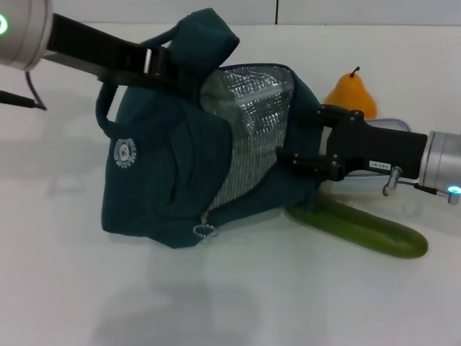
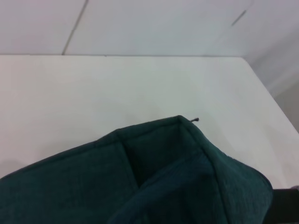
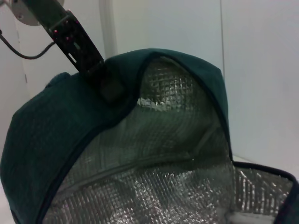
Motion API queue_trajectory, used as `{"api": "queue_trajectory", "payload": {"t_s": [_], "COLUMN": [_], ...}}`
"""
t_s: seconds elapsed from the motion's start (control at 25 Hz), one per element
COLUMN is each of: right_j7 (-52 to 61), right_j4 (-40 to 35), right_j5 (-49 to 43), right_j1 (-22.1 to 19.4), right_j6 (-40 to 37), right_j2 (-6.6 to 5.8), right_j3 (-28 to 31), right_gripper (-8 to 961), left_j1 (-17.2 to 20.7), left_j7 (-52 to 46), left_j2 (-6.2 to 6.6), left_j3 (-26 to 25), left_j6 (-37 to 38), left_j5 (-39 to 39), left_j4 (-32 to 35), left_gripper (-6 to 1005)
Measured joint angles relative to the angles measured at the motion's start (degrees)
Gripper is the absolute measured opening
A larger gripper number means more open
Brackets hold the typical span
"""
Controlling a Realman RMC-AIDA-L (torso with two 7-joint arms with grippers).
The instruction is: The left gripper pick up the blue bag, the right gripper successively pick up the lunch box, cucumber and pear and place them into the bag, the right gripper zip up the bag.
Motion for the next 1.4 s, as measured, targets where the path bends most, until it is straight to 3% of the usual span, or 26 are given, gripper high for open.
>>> {"api": "queue_trajectory", "payload": {"t_s": [0.2,0.56,0.8,0.96,1.12,1.4], "right_j7": [-0.75,-1.52,0.67,3.25,5.93,18.16], "right_j4": [-1.14,-5.76,-4.96,-1.89,3.21,5.49], "right_j5": [1.77,8.53,8.82,8.86,8.88,8.34], "right_j1": [-1.20,-8.87,-14.11,-15.28,-14.75,-15.18], "right_j6": [-2.49,-7.99,-11.31,-11.34,-10.21,-4.70], "right_j2": [0.00,-0.92,-1.18,-1.34,-2.35,-4.55], "right_j3": [0.13,2.03,11.86,18.08,21.45,21.80], "right_gripper": [793,794,793,793,794,793], "left_j1": [0.91,1.49,1.86,1.96,2.00,2.01], "left_j7": [0.51,0.92,0.95,1.34,1.40,1.33], "left_j2": [-0.01,-0.24,-0.19,-0.17,-0.25,-0.20], "left_j3": [-0.45,-0.53,-0.31,-0.44,-0.39,-0.35], "left_j6": [-0.01,0.01,0.02,0.02,0.09,0.28], "left_j5": [-0.27,-0.28,-0.28,-0.28,-0.27,-0.26], "left_j4": [-0.01,-0.10,-0.17,-0.22,-0.21,-0.38], "left_gripper": [54,54,54,54,54,54]}}
